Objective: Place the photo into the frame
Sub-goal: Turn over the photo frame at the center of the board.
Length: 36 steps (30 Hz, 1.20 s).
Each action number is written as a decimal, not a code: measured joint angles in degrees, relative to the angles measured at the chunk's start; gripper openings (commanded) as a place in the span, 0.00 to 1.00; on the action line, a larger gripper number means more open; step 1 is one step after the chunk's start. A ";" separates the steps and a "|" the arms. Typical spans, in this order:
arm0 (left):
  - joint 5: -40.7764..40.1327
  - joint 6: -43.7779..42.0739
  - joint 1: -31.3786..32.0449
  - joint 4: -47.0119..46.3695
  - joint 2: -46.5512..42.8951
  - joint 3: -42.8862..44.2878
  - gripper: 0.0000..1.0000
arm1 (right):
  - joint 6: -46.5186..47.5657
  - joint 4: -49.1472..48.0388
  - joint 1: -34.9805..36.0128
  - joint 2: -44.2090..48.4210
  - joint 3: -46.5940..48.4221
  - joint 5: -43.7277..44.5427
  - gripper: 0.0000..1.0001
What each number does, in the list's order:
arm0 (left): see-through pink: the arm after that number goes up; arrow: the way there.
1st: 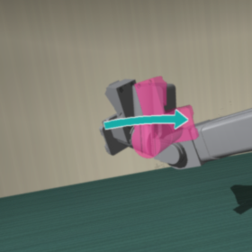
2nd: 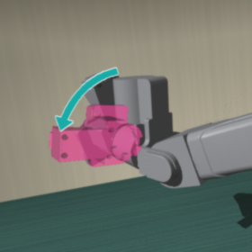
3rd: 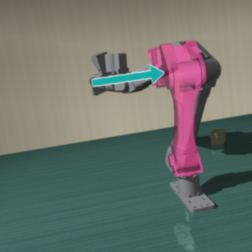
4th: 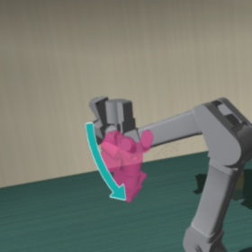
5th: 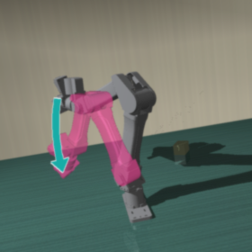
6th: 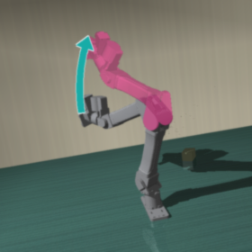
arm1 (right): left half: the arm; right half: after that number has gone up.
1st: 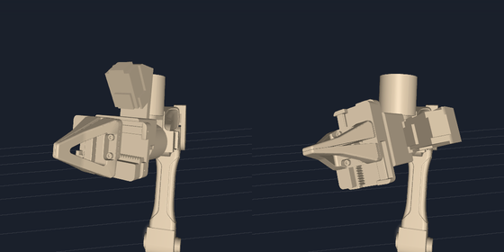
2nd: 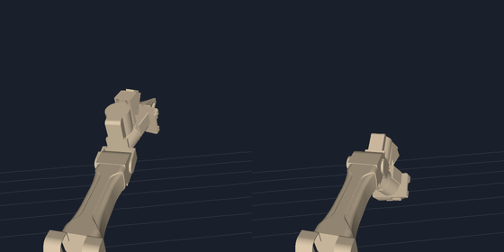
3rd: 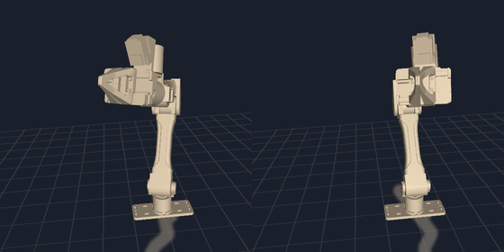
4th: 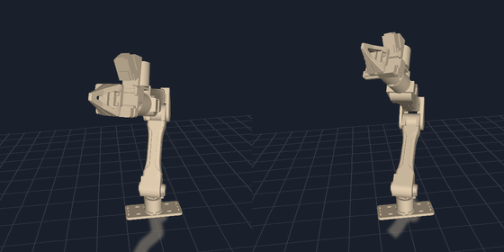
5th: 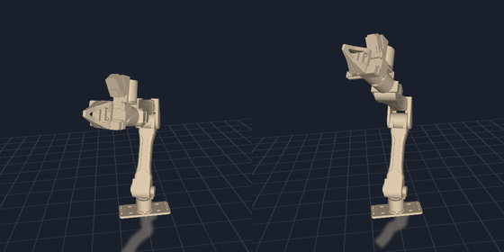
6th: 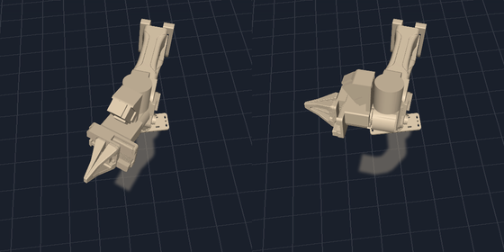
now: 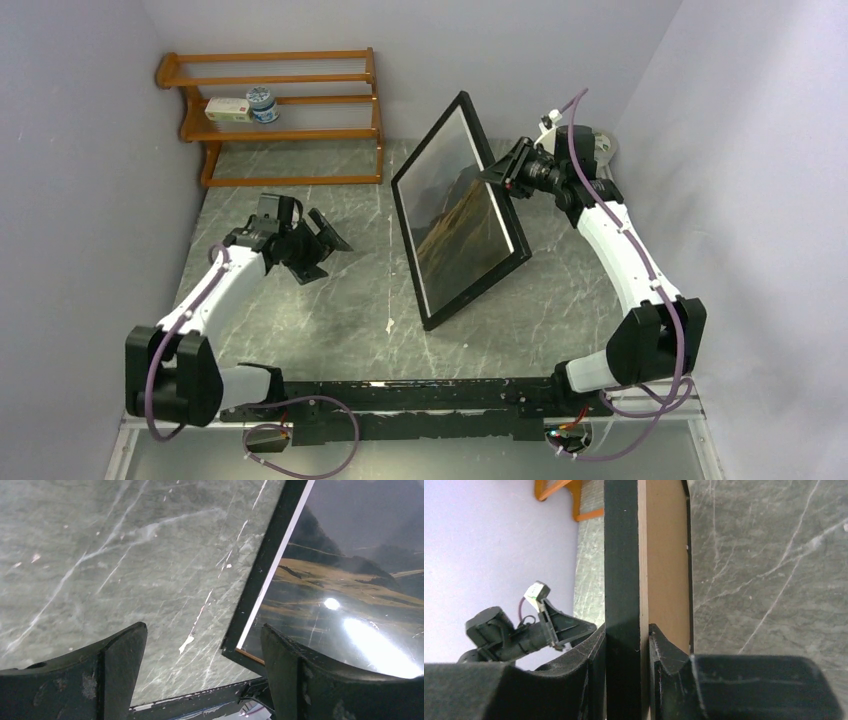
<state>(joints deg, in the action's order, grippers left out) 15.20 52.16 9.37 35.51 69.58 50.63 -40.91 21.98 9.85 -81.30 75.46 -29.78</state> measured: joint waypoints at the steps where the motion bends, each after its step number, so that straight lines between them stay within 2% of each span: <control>1: 0.66 -0.20 0.00 -1.03 1.38 -0.02 0.89 | -0.50 -0.48 -0.33 0.00 -0.72 -0.63 0.06; 10: 3.61 -4.22 0.00 -5.95 14.19 1.40 0.91 | -3.69 -4.50 -1.86 0.70 -12.83 -4.59 0.06; 18: 2.40 -9.33 0.00 -6.03 25.90 9.92 0.91 | -2.99 -7.65 -4.44 0.70 -23.52 -10.54 0.07; 25: -1.60 -13.51 -0.02 -5.79 30.21 15.37 0.92 | -2.19 -17.20 -8.31 0.72 -34.34 -15.32 0.18; 31: 1.09 -15.17 -0.39 -8.28 35.87 16.76 0.90 | -3.80 -26.51 -9.57 -0.96 -40.00 -16.92 0.23; 33: 4.28 -15.15 -0.74 -9.01 37.00 17.40 0.89 | -4.17 -29.27 -9.79 -2.69 -40.72 -17.31 0.30; 36: 7.89 -15.13 -0.81 -11.15 38.10 17.64 0.89 | -4.68 -33.24 -9.81 -5.40 -41.72 -17.31 0.56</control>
<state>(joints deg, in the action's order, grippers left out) 23.09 37.04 8.56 24.36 107.68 68.27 -45.58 -11.27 0.03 -86.70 33.74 -47.09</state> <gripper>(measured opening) 0.892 0.348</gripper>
